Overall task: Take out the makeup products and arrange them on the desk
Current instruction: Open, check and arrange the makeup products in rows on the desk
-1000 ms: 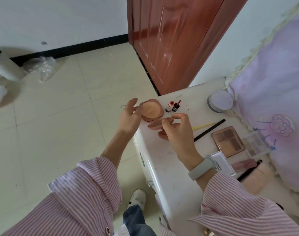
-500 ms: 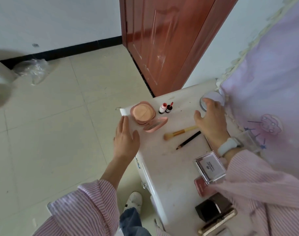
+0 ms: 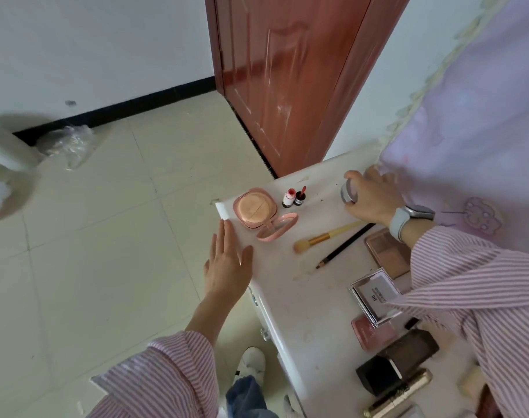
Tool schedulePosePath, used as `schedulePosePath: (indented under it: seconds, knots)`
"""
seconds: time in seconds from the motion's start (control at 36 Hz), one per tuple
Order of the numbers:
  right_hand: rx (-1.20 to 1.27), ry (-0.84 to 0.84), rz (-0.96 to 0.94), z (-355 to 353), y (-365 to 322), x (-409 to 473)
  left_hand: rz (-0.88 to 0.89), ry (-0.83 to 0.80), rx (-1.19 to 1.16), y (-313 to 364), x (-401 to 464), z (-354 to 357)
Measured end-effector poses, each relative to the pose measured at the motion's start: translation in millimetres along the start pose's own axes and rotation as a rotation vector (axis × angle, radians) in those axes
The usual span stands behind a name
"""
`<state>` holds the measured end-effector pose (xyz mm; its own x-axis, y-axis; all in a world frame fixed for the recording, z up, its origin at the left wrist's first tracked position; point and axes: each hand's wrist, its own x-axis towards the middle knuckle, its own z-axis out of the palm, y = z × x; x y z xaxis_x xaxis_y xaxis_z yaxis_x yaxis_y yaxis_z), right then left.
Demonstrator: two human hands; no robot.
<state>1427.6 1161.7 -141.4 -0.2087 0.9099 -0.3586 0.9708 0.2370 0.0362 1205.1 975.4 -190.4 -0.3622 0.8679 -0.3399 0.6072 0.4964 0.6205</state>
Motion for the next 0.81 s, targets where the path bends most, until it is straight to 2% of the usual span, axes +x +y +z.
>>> schedulePosePath:
  seconds: [0.08, 0.14, 0.19, 0.31, 0.36, 0.42, 0.53, 0.58, 0.64, 0.81]
  knots:
    - [0.161, 0.077, -0.022, -9.6, -0.6, -18.3, -0.011, -0.009, -0.07, -1.6, 2.8, -3.4]
    - [0.39, 0.175, -0.025, -15.9, -3.3, -36.0, -0.028, 0.005, -0.106, -1.8, 4.9, -8.2]
    - [0.61, 0.201, -0.033, -21.6, -8.5, -56.8, -0.053, 0.058, -0.135, -0.4, 4.2, -15.4]
    - [0.941, 0.064, -0.026, -28.4, -20.1, -106.2, 0.019, 0.253, -0.266, 7.3, -10.0, -29.5]
    - [1.055, -0.022, -0.02, -27.1, -29.9, -128.8, 0.081, 0.288, -0.364, 16.0, -24.2, -34.5]
    - [1.145, -0.129, 0.006, -18.8, -40.0, -145.7, 0.151, 0.226, -0.461, 25.6, -43.9, -36.5]
    - [1.396, -0.443, 0.121, -0.5, -63.9, -174.5, 0.297, -0.119, -0.571, 35.0, -83.5, -27.7]
    - [1.483, -0.532, 0.148, 6.4, -75.8, -184.8, 0.339, -0.238, -0.549, 34.8, -97.5, -19.1]
    - [1.536, -0.561, 0.159, 9.4, -86.5, -192.2, 0.342, -0.242, -0.521, 33.2, -105.2, -13.2]
    - [1.591, -0.535, 0.094, 10.5, -100.2, -201.9, 0.376, -0.058, -0.484, 31.8, -109.0, -8.8]
